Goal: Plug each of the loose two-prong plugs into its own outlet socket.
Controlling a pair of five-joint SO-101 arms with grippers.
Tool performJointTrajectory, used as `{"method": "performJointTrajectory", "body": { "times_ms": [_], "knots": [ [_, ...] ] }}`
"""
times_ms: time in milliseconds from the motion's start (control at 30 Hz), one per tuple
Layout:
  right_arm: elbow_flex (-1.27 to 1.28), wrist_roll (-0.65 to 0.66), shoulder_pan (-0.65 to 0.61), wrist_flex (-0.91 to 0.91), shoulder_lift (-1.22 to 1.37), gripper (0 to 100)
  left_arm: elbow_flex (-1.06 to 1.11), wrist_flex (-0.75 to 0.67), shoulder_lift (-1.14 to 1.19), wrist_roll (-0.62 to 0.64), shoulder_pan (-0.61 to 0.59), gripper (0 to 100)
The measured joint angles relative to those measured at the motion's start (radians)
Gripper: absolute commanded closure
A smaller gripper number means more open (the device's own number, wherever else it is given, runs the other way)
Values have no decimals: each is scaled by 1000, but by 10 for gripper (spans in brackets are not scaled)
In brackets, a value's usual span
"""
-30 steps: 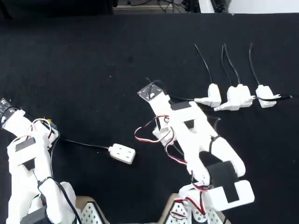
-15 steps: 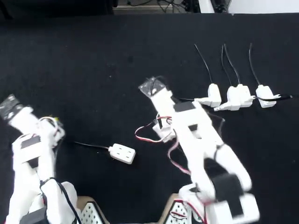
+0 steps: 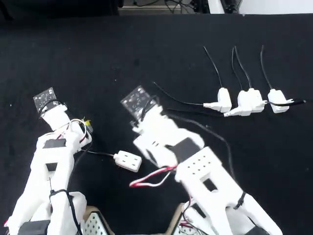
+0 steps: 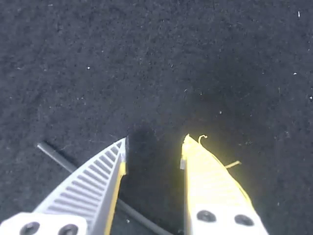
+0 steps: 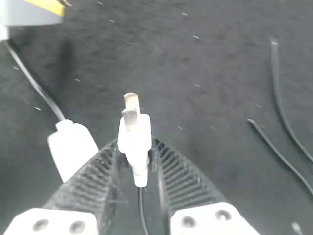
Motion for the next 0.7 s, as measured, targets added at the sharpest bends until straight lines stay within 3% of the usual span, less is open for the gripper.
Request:
{"method": "performJointTrajectory", "body": {
  "times_ms": [200,467,700],
  "knots": [
    [95,-92,-66,-253,71,988,-64,15,0,0,38,813],
    [104,-137,-109,-370,281,988,-143,296,-241,0,167,813],
    [104,-153,-186,-371,313,988,80,226,-638,0,247,813]
  ]
}}
